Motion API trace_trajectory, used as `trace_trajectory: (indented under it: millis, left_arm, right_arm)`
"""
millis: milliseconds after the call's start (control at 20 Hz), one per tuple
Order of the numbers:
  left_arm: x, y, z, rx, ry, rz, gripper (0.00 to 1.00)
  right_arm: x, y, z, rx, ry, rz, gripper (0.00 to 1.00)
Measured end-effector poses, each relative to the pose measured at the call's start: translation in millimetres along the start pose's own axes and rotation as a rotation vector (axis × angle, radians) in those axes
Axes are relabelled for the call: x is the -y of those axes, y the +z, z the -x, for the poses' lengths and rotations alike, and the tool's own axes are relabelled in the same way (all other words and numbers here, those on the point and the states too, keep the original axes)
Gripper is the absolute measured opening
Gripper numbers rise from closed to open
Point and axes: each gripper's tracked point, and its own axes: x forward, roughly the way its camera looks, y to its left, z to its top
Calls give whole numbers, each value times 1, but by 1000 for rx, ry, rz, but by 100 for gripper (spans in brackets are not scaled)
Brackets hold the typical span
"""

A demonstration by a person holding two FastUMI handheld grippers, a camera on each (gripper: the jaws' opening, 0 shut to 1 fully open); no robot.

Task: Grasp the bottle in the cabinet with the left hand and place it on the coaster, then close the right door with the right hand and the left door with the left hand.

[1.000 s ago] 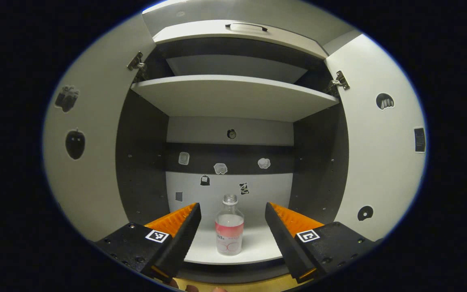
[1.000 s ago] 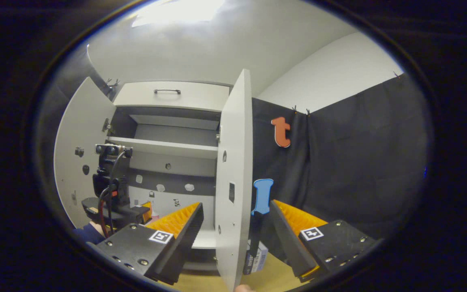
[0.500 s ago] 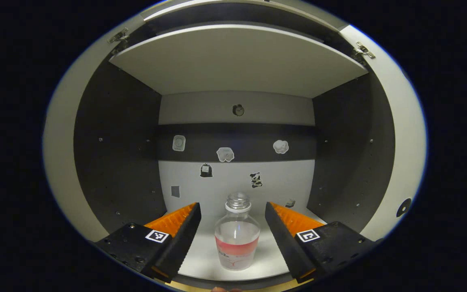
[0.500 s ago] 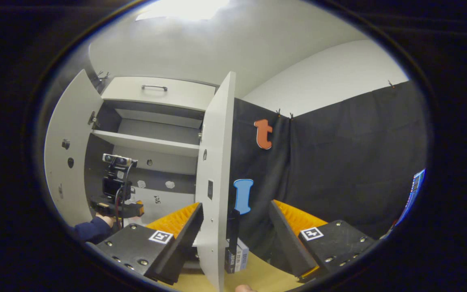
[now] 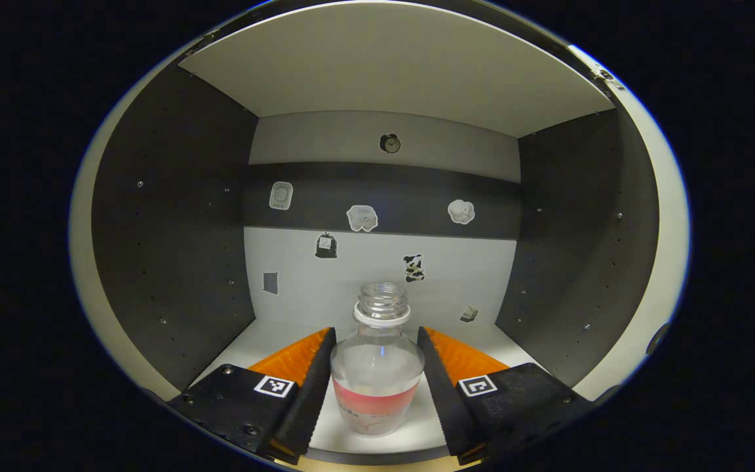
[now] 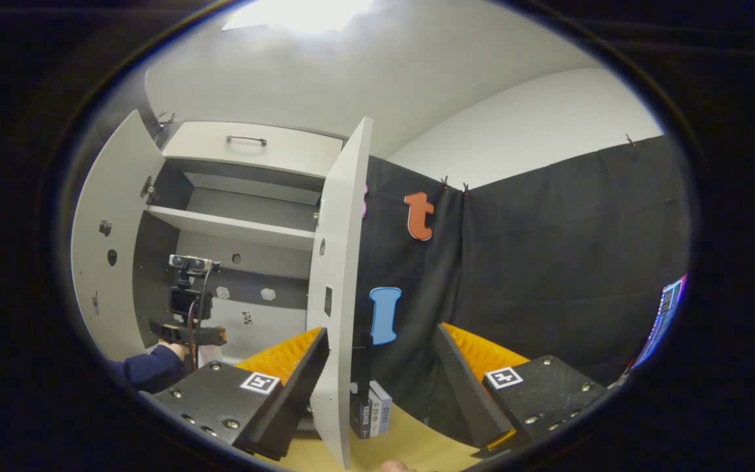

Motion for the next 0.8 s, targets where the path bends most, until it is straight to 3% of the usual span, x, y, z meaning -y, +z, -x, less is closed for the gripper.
trace_trajectory:
  millis: [400, 800]
  left_arm:
    - [8, 12, 76, 42, -133, 58, 76]
    - [11, -41, 162, -1, -261, 89, 76]
  right_arm:
    - [-4, 6, 6, 18, 76, -56, 98]
    - [-11, 2, 8, 22, 171, -149, 98]
